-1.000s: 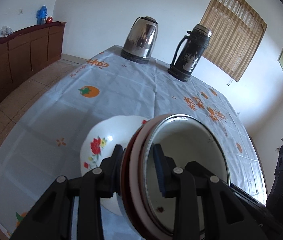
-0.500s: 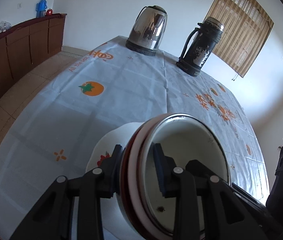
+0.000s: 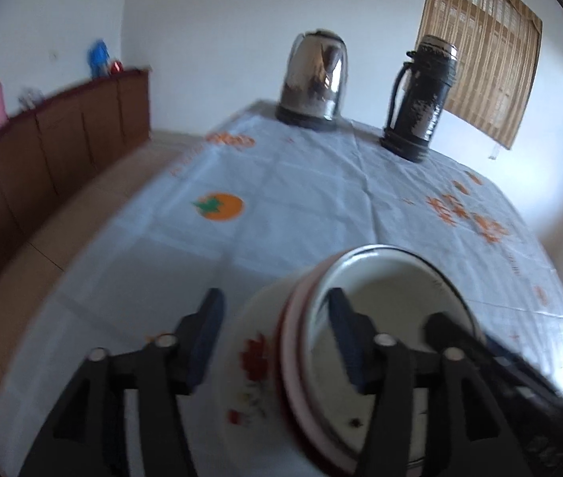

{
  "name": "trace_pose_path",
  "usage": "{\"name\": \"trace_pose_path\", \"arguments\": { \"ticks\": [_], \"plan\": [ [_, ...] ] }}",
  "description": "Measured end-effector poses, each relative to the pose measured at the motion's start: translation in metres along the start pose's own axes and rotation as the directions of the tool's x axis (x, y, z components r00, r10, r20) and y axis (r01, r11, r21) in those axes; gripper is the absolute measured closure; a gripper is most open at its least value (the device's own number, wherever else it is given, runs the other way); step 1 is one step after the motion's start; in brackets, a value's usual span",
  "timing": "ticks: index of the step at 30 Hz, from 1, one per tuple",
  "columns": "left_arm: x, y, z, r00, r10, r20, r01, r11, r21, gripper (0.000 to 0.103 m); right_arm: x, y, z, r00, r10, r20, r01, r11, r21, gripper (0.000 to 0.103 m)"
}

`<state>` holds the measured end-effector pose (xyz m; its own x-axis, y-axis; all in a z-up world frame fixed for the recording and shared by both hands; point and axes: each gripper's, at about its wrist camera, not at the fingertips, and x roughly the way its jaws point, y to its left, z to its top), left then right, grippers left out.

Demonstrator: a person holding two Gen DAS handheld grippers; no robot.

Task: Organize plates and bowls

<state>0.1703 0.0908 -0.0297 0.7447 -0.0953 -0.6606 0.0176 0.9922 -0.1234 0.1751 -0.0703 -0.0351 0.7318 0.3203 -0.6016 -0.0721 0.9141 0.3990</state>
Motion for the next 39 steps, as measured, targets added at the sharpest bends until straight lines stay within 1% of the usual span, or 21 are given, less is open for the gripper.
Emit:
{"name": "trace_pose_path", "arguments": {
  "ticks": [1,2,3,5,7,9,12,13,14,16,18,20,22,26,27,29,31,34,36,37,39],
  "plan": [
    [-0.008,0.001,-0.002,0.999,0.031,0.042,-0.031,0.999,0.009,0.028,-0.007,0.001,0.000,0.999,-0.009,0.033,0.009,1.000,-0.011,0.031],
    [-0.013,0.003,-0.003,0.997,0.040,0.067,-0.041,0.999,0.008,0.023,-0.017,0.002,0.000,0.997,-0.019,0.077,0.020,1.000,-0.018,0.028],
    [-0.019,0.005,-0.005,0.995,0.044,0.088,-0.044,0.999,0.003,0.021,-0.024,0.002,0.000,0.994,-0.023,0.106,0.026,0.999,-0.021,0.025],
    [-0.034,0.010,-0.010,0.991,0.049,0.124,-0.047,0.999,-0.016,0.008,-0.037,0.005,-0.002,0.988,-0.018,0.153,0.024,0.999,-0.036,0.024],
    [-0.053,0.012,-0.017,0.982,0.057,0.181,-0.054,0.998,-0.020,0.003,-0.053,0.008,-0.008,0.979,-0.018,0.205,0.029,0.998,-0.053,0.024],
    [-0.068,0.008,-0.023,0.974,0.071,0.215,-0.074,0.997,0.003,0.003,-0.071,0.010,-0.018,0.965,-0.007,0.262,0.023,0.998,-0.059,0.024],
    [-0.091,0.000,-0.033,0.959,0.098,0.266,-0.113,0.993,0.045,0.000,-0.097,0.015,-0.036,0.939,0.005,0.343,0.020,0.997,-0.070,0.017],
    [-0.101,-0.001,-0.039,0.954,0.090,0.285,-0.111,0.992,0.058,0.000,-0.107,0.017,-0.042,0.928,0.001,0.373,0.032,0.996,-0.081,0.015],
    [-0.106,-0.003,-0.040,0.954,0.078,0.291,-0.101,0.993,0.065,0.000,-0.116,0.021,-0.047,0.919,-0.015,0.394,0.055,0.994,-0.090,0.013],
    [-0.115,-0.004,-0.045,0.954,0.062,0.292,-0.086,0.994,0.069,0.000,-0.132,0.026,-0.056,0.905,-0.048,0.423,0.103,0.989,-0.108,0.010],
    [-0.123,-0.004,-0.051,0.953,0.062,0.298,-0.086,0.994,0.066,0.000,-0.148,0.027,-0.065,0.885,-0.062,0.462,0.125,0.986,-0.108,0.008],
    [-0.132,-0.005,-0.056,0.948,0.061,0.311,-0.084,0.995,0.061,0.000,-0.161,0.026,-0.072,0.867,-0.082,0.491,0.145,0.985,-0.092,0.004],
    [-0.143,-0.004,-0.060,0.943,0.057,0.328,-0.082,0.995,0.063,0.000,-0.173,0.023,-0.080,0.852,-0.080,0.518,0.139,0.987,-0.078,0.004],
    [-0.162,-0.002,-0.066,0.925,0.054,0.376,-0.077,0.996,0.048,0.000,-0.191,0.026,-0.096,0.833,-0.080,0.548,0.133,0.989,-0.058,0.004],
    [-0.165,-0.001,-0.067,0.925,0.053,0.376,-0.076,0.996,0.046,0.000,-0.195,0.029,-0.099,0.827,-0.079,0.557,0.134,0.989,-0.059,0.004],
    [-0.169,0.001,-0.069,0.928,0.060,0.367,-0.080,0.996,0.040,0.000,-0.198,0.034,-0.103,0.828,-0.076,0.555,0.139,0.988,-0.072,0.004],
    [-0.173,0.004,-0.072,0.927,0.063,0.371,-0.081,0.996,0.035,0.000,-0.200,0.037,-0.107,0.833,-0.066,0.549,0.126,0.989,-0.073,0.004],
    [-0.178,0.005,-0.078,0.918,0.065,0.392,-0.084,0.996,0.031,0.000,-0.207,0.038,-0.114,0.824,-0.076,0.561,0.129,0.990,-0.055,0.004],
    [-0.181,0.004,-0.079,0.910,0.085,0.405,-0.109,0.993,0.036,0.000,-0.211,0.040,-0.116,0.820,-0.080,0.567,0.131,0.990,-0.049,0.004],
    [-0.182,0.003,-0.080,0.910,0.094,0.404,-0.119,0.992,0.037,0.001,-0.211,0.041,-0.116,0.819,-0.081,0.568,0.131,0.990,-0.047,0.004],
    [-0.182,0.003,-0.080,0.913,0.081,0.399,-0.109,0.993,0.047,0.001,-0.210,0.043,-0.117,0.823,-0.082,0.562,0.129,0.991,-0.044,0.004]
  ]
}}
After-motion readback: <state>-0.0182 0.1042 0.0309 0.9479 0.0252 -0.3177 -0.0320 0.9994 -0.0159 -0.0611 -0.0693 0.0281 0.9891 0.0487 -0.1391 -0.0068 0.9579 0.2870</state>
